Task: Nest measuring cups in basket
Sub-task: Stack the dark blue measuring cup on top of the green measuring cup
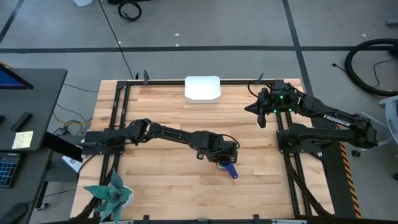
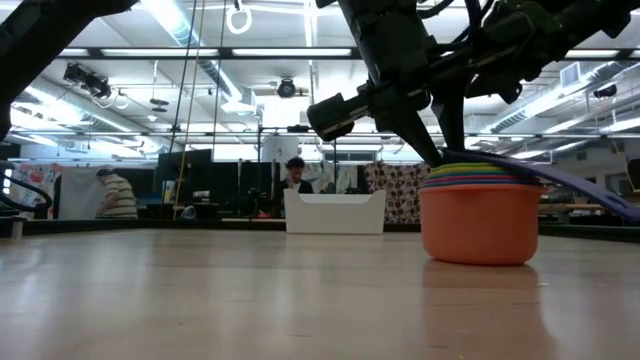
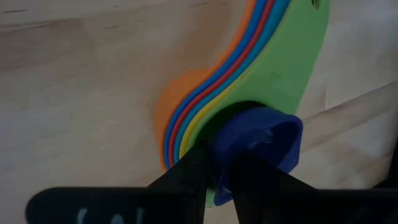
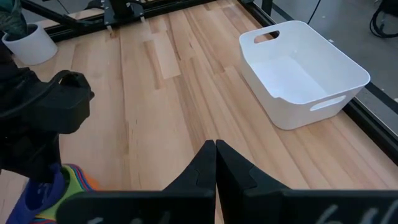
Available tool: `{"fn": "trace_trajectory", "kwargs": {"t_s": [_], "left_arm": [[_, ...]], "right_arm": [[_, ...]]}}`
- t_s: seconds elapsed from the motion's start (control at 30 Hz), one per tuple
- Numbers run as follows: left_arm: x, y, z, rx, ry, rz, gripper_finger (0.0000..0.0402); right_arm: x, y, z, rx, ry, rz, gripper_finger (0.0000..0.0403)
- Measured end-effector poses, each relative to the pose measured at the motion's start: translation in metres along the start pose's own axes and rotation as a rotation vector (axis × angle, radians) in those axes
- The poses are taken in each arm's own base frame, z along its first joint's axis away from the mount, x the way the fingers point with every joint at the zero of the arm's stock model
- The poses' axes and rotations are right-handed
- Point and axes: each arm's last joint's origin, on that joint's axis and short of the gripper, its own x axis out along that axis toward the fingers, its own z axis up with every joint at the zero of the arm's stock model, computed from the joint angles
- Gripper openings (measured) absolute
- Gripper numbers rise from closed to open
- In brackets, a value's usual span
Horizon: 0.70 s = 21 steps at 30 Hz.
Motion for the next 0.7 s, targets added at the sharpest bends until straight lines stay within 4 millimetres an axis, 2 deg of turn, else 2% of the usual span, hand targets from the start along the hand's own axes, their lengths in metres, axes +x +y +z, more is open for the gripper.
{"fn": "trace_trajectory", "kwargs": {"t_s": [0.3,0.5,0.7], "left_arm": [[-0.0001,0.0008,-0.0002,-0.008,0.061,0.006,0.0063],[-0.0003,0.0007,0.0009,-0.01,0.063,0.005,0.005],[-0.0009,0.0009,0.0003,-0.007,0.141,0.004,0.0036]], "right_arm": [[0.0,0.0,0.0,0.0,0.0,0.0,0.0005],[0.0,0.0,0.0,0.0,0.0,0.0,0.0005],[0.0,0.0,0.0,0.0,0.0,0.0,0.0005]]}}
